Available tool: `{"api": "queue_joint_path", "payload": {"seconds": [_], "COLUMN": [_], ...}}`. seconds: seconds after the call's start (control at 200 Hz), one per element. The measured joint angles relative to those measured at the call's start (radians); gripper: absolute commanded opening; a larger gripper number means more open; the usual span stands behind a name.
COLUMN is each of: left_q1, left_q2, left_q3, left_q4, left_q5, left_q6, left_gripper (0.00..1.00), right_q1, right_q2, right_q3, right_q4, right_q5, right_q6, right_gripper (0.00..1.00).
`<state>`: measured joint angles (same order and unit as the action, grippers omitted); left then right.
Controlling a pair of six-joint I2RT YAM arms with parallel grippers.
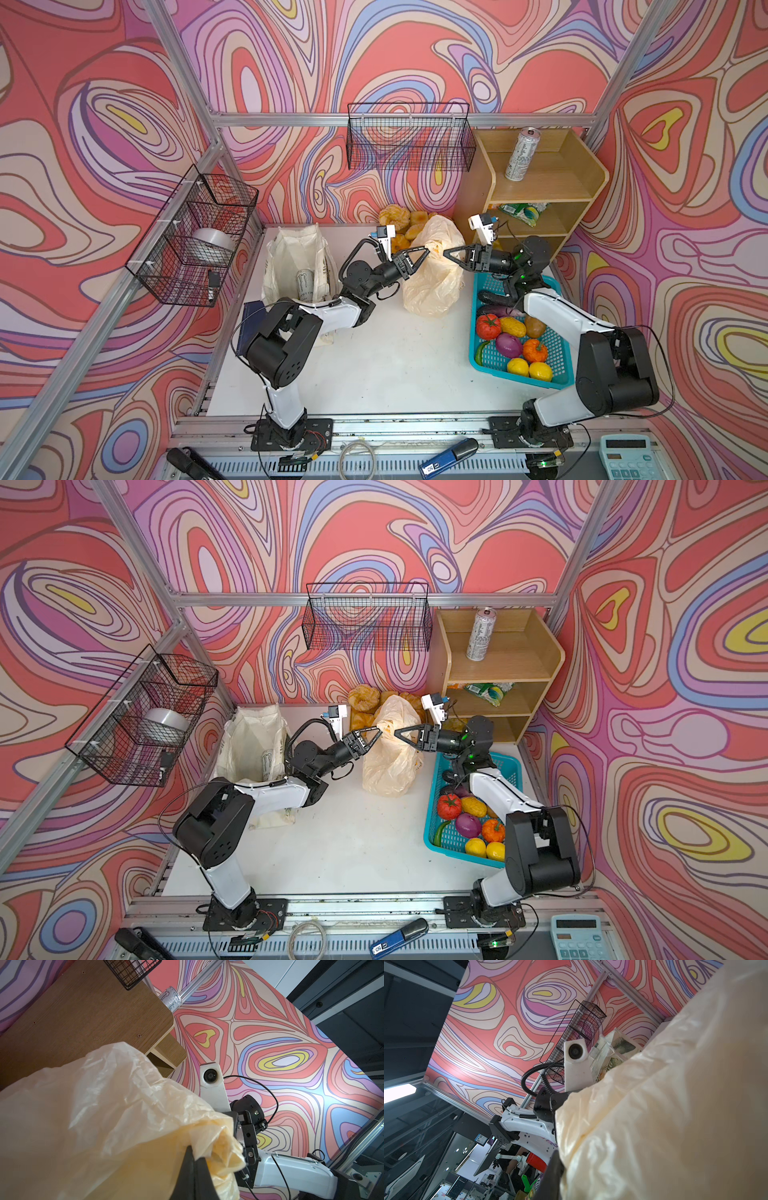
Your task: Place the mixed food into the grocery bags and tie them
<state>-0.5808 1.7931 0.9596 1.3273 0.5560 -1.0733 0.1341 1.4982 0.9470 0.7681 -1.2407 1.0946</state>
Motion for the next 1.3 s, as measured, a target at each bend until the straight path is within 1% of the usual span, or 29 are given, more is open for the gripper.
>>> {"api": "queue_joint_path", "payload": {"seconds": [0.065,0.15,0.275,0.386,0.541,0.741,0.771,0.801,0.821,0.871,0.912,1.102,1.167,1.297], "left_q1": [0.006,0.01,0.011,0.011,0.011,0.008,0.006,0.006,0.005,0.003,0.002,0.0,0.005,0.019], "left_q2": [0.0,0.0,0.0,0.0,0.0,0.0,0.0,0.0,0.0,0.003,0.007,0.013,0.014,0.031], "left_q3": [0.0,0.0,0.0,-0.001,-0.002,-0.002,-0.002,-0.002,-0.001,0.004,0.008,0.009,0.006,-0.009], "left_q4": [-0.003,-0.003,-0.003,-0.003,-0.003,-0.003,-0.003,-0.003,-0.003,-0.003,-0.003,-0.001,0.001,0.008], "left_q5": [0.0,0.0,0.003,0.01,0.028,0.051,0.054,0.057,0.06,0.067,0.069,0.057,0.041,0.019], "left_q6": [0.0,0.0,0.0,0.0,0.0,0.0,-0.001,-0.001,-0.001,-0.003,-0.005,-0.012,-0.016,-0.03], "left_gripper": [0.0,0.0,0.0,0.0,0.0,0.0,0.0,0.0,0.0,0.0,0.0,0.0,0.0,0.0], "right_q1": [-0.002,-0.002,-0.002,-0.002,-0.002,0.016,0.021,0.026,0.031,0.042,0.053,0.071,0.069,0.071], "right_q2": [-0.024,-0.058,-0.095,-0.111,-0.112,-0.105,-0.101,-0.093,-0.087,-0.071,-0.057,-0.037,-0.037,-0.037], "right_q3": [0.024,0.055,0.09,0.114,0.14,0.155,0.161,0.168,0.174,0.186,0.194,0.195,0.188,0.156], "right_q4": [-0.145,-0.287,-0.439,-0.57,-0.679,-0.751,-0.761,-0.765,-0.765,-0.771,-0.771,-0.715,-0.658,-0.504], "right_q5": [0.027,0.057,0.112,0.173,0.225,0.277,0.281,0.284,0.285,0.285,0.282,0.243,0.216,0.155], "right_q6": [-0.103,-0.209,-0.329,-0.423,-0.498,-0.548,-0.553,-0.557,-0.564,-0.563,-0.569,-0.531,-0.501,-0.399], "right_gripper": [0.42,0.43,0.47,0.48,0.48,0.49,0.47,0.42,0.35,0.13,0.0,0.0,0.0,0.0]}}
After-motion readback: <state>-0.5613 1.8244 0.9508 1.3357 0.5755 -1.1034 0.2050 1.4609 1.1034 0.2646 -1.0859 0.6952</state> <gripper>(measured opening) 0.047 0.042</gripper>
